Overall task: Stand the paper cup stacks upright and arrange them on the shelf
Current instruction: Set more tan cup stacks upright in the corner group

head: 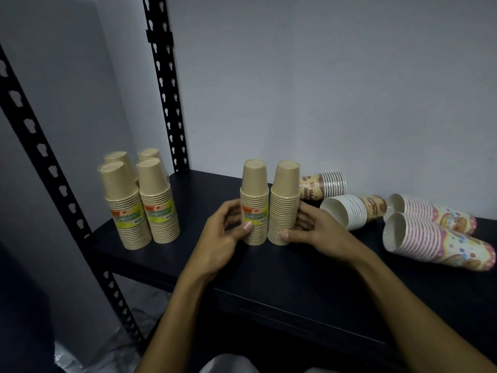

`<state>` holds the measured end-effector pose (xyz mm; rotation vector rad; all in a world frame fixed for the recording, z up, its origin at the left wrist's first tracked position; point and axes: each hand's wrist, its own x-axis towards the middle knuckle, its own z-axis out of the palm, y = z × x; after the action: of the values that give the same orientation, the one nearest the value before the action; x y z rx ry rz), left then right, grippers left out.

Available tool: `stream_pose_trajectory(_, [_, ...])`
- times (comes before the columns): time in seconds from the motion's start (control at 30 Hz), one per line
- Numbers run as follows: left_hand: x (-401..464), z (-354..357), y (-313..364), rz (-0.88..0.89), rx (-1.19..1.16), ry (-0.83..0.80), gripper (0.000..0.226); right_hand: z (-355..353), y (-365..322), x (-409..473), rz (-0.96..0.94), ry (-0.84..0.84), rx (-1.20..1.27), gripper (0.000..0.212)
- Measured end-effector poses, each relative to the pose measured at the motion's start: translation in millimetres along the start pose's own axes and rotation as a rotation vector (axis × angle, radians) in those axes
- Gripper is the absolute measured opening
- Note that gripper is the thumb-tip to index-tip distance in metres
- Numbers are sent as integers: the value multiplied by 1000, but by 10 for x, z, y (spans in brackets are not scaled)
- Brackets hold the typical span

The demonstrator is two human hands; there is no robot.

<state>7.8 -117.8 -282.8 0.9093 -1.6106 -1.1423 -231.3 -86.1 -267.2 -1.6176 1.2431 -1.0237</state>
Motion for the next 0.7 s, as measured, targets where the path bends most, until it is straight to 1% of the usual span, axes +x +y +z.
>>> stream_pose_trajectory(0.07, [3, 3, -1, 2, -4, 2, 43, 66, 21, 2, -36, 63, -48, 75])
stream_pose_trajectory(0.13, [6, 1, -5, 3, -5, 7, 42, 102, 53, 10, -46, 92, -80, 88])
stream_pose_trajectory(0.2, [0, 5, 0, 3, -8, 14, 42, 84, 48, 9, -31, 53, -72, 99])
stream_pose_trajectory(0.23, [0, 6, -2, 1, -9, 17, 42, 67, 42, 9, -17, 19, -58, 100])
stream_pose_trajectory(0.3, [-7, 13, 8, -1, -12, 18, 42, 47, 28, -10, -11, -15, -35, 94])
stream_pose_trajectory(0.4, [-11, 10, 13, -7, -11, 20, 42, 93, 26, -36, -18, 72, -44, 81])
stream_pose_trajectory(0.47, [-15, 10, 20, -11, -9, 16, 42, 143, 38, -40, -24, 141, -90, 83])
stream_pose_trajectory(0.53, [-21, 9, 26, -10, -5, 9, 43, 171, 24, -36, -20, 166, -124, 90])
stream_pose_trajectory(0.6, [-30, 5, 35, -10, -3, 2, 44, 148, 1, -27, 15, 130, -124, 104])
stream_pose_trajectory(0.63, [-35, 2, 39, -12, -5, -2, 44, 120, -8, -25, 36, 91, -108, 106])
stream_pose_trajectory(0.67, [-41, -1, 44, -13, -8, -11, 44, 88, -11, -23, 51, 52, -83, 103])
stream_pose_trajectory(0.7, [-46, -2, 51, -16, -11, -25, 44, 62, -14, -28, 57, 20, -54, 95])
